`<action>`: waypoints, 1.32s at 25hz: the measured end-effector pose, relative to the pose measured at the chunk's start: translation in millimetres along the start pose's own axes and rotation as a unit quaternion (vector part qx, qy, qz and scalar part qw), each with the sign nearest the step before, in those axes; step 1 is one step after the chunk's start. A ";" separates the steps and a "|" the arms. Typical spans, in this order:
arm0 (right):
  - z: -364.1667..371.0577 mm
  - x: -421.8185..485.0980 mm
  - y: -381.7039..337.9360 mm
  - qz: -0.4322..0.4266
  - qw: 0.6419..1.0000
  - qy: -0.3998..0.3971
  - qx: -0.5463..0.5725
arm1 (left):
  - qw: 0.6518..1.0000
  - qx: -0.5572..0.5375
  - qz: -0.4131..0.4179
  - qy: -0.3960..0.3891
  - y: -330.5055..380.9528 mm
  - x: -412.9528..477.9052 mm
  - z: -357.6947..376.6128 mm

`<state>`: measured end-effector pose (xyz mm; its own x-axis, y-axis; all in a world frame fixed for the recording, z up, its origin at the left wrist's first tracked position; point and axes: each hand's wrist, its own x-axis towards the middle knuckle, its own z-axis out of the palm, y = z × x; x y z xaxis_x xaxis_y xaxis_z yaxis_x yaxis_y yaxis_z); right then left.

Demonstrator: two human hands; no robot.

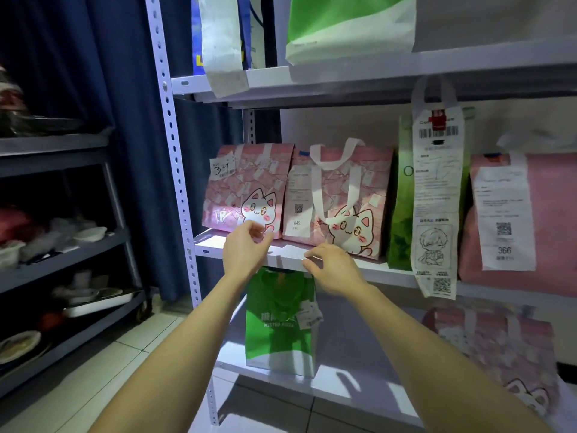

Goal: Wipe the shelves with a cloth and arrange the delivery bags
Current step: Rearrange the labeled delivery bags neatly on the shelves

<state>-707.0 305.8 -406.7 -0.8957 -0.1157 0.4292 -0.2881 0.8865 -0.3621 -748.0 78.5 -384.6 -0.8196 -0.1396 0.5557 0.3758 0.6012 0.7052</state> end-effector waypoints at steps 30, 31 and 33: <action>-16.9 -0.4 -9.0 0.022 0.998 -0.060 0.030 | 0.984 0.075 0.024 0.160 -15.3 -4.4 -55.9; -21.9 1.6 -16.6 0.025 0.997 -0.065 0.044 | 0.982 0.075 0.016 0.170 -15.4 -12.7 -64.5; -29.1 7.4 -40.7 0.017 0.997 -0.027 0.072 | 0.982 0.062 0.004 0.181 -16.5 -28.8 -82.5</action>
<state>-692.0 281.8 -364.7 -0.9217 -0.1138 0.3707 -0.2992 0.8170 -0.4929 -694.9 7.7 -375.9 -0.6015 -0.3907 0.6968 0.3072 0.6921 0.6532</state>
